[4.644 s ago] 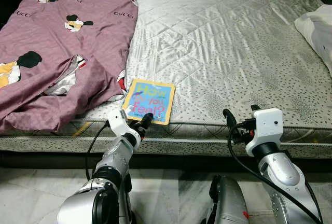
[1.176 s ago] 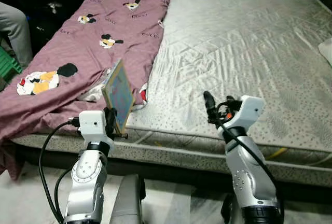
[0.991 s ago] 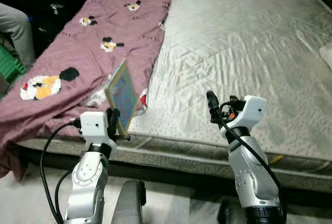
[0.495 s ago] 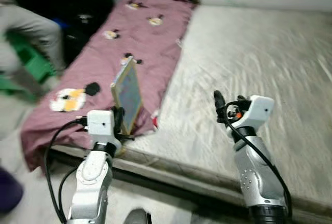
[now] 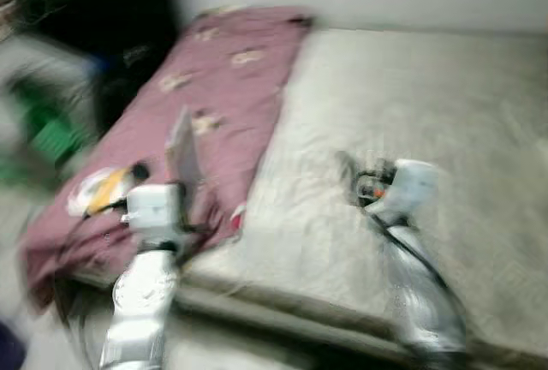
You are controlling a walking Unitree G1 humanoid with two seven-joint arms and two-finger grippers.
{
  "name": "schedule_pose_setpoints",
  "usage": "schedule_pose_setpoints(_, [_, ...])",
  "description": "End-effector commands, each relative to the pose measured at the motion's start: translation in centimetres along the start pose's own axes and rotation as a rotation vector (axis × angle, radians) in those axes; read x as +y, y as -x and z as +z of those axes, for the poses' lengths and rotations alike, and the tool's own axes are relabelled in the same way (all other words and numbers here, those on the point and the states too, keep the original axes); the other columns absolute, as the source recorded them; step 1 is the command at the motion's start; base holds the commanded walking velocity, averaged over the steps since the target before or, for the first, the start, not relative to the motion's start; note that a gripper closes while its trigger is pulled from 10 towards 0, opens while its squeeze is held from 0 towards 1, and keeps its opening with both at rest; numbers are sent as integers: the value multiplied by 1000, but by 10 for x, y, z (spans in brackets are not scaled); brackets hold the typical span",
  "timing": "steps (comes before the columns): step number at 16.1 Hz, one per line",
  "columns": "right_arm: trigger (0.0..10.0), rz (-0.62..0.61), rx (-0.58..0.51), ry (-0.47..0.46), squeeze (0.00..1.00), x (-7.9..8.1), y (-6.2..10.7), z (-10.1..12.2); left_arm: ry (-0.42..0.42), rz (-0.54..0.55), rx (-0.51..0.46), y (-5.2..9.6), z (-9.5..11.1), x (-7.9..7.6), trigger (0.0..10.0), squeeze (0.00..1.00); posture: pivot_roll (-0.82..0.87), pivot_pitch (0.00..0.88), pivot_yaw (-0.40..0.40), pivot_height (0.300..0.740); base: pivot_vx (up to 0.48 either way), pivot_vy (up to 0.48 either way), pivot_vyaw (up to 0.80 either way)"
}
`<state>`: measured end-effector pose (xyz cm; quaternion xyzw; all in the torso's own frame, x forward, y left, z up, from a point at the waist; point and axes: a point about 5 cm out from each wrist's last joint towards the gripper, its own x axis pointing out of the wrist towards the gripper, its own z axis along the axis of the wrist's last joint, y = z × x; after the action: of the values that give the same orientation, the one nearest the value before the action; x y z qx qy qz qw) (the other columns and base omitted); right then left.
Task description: Clean up the room
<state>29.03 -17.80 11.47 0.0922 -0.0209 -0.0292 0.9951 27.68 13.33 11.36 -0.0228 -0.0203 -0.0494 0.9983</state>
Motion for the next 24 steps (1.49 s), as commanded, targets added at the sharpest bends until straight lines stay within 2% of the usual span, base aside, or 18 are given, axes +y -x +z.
schedule_pose_setpoints(1, [10000, 51, -5, -28, 0, 22, -4, 1, -10, 11, -15, 2, 3, 8, 10000, 0, 10, 0, 96, 740, 0, 0, 0])
schedule_pose_setpoints(6, [10000, 11, -21, -11, 0, 16, -1, 0, -18, -20, -7, 5, -2, -4, 10000, 0, -4, 0, 116, 740, 0, 0, -736])
schedule_pose_setpoints(9, [10000, 7, -29, -11, 0, 16, 2, 0, -71, -14, -26, 1, 1, 0, 10000, 0, -4, 0, 116, 740, 0, 0, -781])
schedule_pose_setpoints(11, [10000, 23, -25, 0, 0, 18, 4, -2, -87, -38, -25, -1, 1, 3, 10000, 0, -9, 0, 113, 740, 0, 0, 0])
schedule_pose_setpoints(18, [10000, 43, -18, 16, 0, 20, 1, -2, -65, -67, -12, 5, -4, -8, 10000, 0, -3, 0, 88, 740, 0, 0, -552])
schedule_pose_setpoints(24, [10000, 64, -6, 29, 0, 22, 2, -3, -41, -51, -9, 4, -5, -8, 10000, 0, -18, 3, 69, 740, 0, 0, 0])
